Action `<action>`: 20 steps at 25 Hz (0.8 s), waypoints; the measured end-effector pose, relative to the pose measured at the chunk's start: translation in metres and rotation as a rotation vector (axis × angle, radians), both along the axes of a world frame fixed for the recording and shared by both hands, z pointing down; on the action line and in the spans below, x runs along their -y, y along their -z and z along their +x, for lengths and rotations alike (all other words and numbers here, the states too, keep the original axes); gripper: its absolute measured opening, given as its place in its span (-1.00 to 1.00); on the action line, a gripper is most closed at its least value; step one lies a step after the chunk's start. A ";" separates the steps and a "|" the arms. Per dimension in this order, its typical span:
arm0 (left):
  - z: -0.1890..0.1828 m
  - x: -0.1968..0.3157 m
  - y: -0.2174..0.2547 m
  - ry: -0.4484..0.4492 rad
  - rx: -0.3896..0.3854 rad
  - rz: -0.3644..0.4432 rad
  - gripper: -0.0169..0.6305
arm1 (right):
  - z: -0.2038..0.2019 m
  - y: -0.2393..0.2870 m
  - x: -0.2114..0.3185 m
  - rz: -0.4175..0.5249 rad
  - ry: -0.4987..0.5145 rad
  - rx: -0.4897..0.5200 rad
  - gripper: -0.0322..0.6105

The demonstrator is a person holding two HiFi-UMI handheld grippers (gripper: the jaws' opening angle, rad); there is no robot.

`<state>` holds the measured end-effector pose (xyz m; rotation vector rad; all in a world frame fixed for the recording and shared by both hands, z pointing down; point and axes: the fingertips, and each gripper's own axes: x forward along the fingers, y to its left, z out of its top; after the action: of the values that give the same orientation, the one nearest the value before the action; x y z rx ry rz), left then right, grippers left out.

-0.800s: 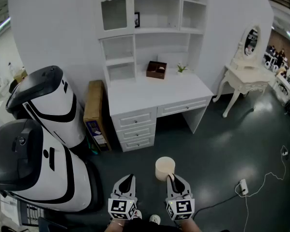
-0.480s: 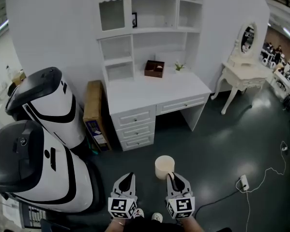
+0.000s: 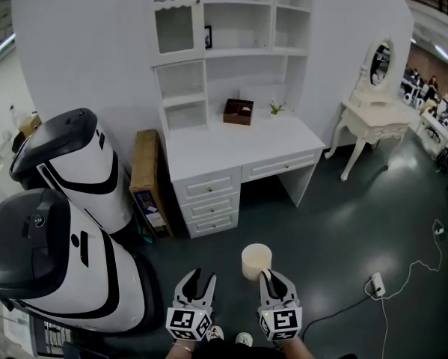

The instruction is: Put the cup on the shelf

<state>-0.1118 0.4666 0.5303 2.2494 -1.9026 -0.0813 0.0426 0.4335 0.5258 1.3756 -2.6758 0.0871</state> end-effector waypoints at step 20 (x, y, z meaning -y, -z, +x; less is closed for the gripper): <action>-0.073 0.020 -0.009 -0.080 0.001 -0.017 -0.05 | -0.052 0.013 0.013 0.062 -0.109 -0.008 -0.74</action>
<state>-0.1848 0.4464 0.5391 2.3114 -1.8044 -0.0515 -0.0099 0.4207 0.5124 1.5358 -2.6168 0.0095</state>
